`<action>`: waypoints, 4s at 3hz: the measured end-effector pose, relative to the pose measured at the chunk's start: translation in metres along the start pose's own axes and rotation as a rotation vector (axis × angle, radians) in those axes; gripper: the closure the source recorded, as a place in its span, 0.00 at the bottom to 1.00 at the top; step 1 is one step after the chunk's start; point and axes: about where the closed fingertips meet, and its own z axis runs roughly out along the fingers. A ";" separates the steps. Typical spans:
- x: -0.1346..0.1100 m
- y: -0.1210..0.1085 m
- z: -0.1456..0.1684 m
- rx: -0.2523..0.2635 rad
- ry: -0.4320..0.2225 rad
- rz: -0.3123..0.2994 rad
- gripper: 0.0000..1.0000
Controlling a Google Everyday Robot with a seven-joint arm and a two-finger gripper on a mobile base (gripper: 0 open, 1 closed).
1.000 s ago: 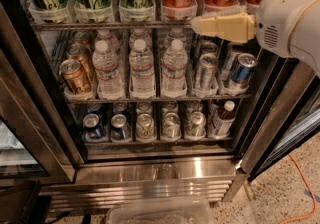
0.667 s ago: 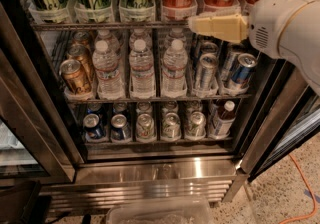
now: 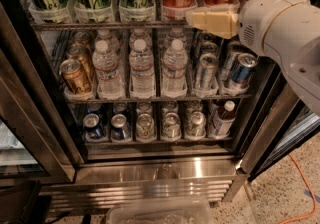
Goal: Pick coke can from top shelf of fridge
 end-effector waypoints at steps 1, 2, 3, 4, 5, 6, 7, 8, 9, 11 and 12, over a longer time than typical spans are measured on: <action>-0.001 -0.006 0.009 0.042 -0.017 0.011 0.14; 0.002 -0.013 0.014 0.083 -0.021 0.022 0.20; 0.004 -0.018 0.017 0.114 -0.029 0.031 0.23; 0.005 -0.020 0.019 0.144 -0.034 0.043 0.23; 0.002 -0.020 0.023 0.161 -0.044 0.056 0.24; 0.003 -0.021 0.028 0.167 -0.046 0.074 0.29; 0.007 -0.024 0.057 0.163 -0.048 0.098 0.30; 0.009 -0.024 0.062 0.161 -0.046 0.101 0.30; 0.013 -0.024 0.066 0.161 -0.041 0.104 0.35; 0.012 -0.025 0.068 0.149 -0.046 0.109 0.77; 0.012 -0.025 0.068 0.149 -0.046 0.109 1.00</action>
Offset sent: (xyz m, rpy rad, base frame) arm 0.0240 -0.0210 -0.0142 0.0620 -0.0450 -0.1259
